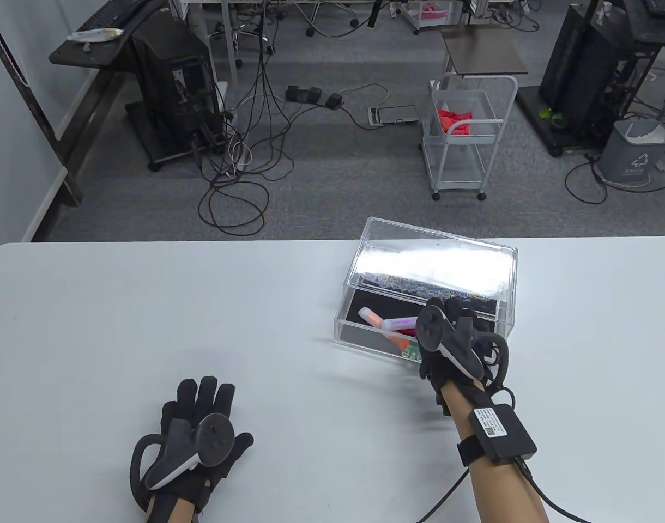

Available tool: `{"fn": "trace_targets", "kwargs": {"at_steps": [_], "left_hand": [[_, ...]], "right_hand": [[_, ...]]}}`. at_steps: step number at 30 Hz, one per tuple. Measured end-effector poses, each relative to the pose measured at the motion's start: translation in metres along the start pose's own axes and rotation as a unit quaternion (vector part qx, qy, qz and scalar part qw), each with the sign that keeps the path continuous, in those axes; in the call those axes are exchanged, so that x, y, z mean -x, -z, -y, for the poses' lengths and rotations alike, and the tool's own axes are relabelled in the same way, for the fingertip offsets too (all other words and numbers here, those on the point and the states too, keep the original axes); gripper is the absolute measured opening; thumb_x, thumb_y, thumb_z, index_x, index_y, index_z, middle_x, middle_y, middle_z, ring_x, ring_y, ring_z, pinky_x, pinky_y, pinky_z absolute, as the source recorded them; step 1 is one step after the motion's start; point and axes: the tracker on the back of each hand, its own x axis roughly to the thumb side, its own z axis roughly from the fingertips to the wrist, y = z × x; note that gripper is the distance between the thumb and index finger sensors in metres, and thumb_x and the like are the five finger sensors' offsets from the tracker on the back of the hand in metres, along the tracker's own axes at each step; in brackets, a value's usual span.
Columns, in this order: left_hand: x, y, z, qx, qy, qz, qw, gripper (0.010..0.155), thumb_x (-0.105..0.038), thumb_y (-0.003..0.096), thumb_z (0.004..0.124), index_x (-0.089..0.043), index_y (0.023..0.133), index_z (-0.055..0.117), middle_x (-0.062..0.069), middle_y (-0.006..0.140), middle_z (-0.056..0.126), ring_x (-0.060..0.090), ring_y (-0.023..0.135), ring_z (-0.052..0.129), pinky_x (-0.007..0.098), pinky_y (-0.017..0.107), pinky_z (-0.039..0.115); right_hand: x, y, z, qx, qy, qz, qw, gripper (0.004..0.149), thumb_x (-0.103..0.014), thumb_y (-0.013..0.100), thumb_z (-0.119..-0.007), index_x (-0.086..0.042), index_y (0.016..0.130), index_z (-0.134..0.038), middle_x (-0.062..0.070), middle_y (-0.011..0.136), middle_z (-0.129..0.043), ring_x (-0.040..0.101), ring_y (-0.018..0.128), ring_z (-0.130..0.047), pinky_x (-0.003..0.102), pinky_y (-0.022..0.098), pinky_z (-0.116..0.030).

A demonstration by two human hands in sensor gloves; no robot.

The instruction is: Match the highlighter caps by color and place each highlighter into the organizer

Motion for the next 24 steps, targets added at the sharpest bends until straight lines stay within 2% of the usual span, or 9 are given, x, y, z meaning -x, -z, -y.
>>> {"fn": "trace_targets", "kwargs": {"at_steps": [3,8,14,19,24], "left_hand": [[0.001,0.000,0.000,0.002,0.000,-0.002,1.000,0.091,-0.073,0.0586,0.054,-0.026,0.120,0.005,0.008,0.125,-0.002,0.049,0.117,0.002,0.068,0.082,0.024],[0.001,-0.001,0.000,0.004,-0.001,-0.002,1.000,0.091,-0.073,0.0585,0.054,-0.026,0.120,0.004,0.008,0.125,-0.002,0.049,0.116,0.001,0.068,0.082,0.024],[0.001,0.000,0.000,0.009,-0.004,0.002,1.000,0.092,-0.074,0.0583,0.053,-0.027,0.120,0.003,0.008,0.125,-0.004,0.049,0.116,0.000,0.069,0.081,0.022],[0.001,0.000,0.001,0.009,-0.003,0.004,1.000,0.092,-0.074,0.0583,0.053,-0.027,0.120,0.003,0.008,0.125,-0.004,0.049,0.116,0.000,0.069,0.081,0.022],[0.002,0.001,0.003,0.012,-0.001,0.001,1.000,0.092,-0.074,0.0583,0.053,-0.026,0.120,0.003,0.008,0.124,-0.005,0.049,0.116,-0.001,0.069,0.081,0.021]], "right_hand": [[0.006,-0.013,0.010,0.006,0.056,-0.017,0.998,0.061,-0.046,0.043,-0.075,-0.022,0.097,-0.059,0.012,0.096,-0.072,0.032,0.074,-0.082,0.060,0.059,-0.065],[0.020,-0.030,0.008,-0.061,0.177,-0.077,0.979,0.055,-0.046,0.043,-0.076,-0.017,0.090,-0.074,0.013,0.075,-0.093,0.030,0.052,-0.096,0.057,0.045,-0.076],[0.035,-0.038,-0.020,-0.140,0.251,-0.156,0.945,0.055,-0.047,0.044,-0.076,-0.012,0.087,-0.078,0.015,0.068,-0.098,0.029,0.043,-0.099,0.056,0.039,-0.079],[0.040,-0.035,-0.053,-0.197,0.317,-0.207,0.904,0.058,-0.048,0.044,-0.076,-0.009,0.087,-0.078,0.016,0.067,-0.099,0.029,0.042,-0.100,0.056,0.038,-0.080],[0.041,-0.029,-0.074,-0.217,0.362,-0.243,0.873,0.061,-0.049,0.044,-0.075,-0.006,0.088,-0.076,0.017,0.064,-0.100,0.028,0.041,-0.100,0.055,0.038,-0.080]]}}
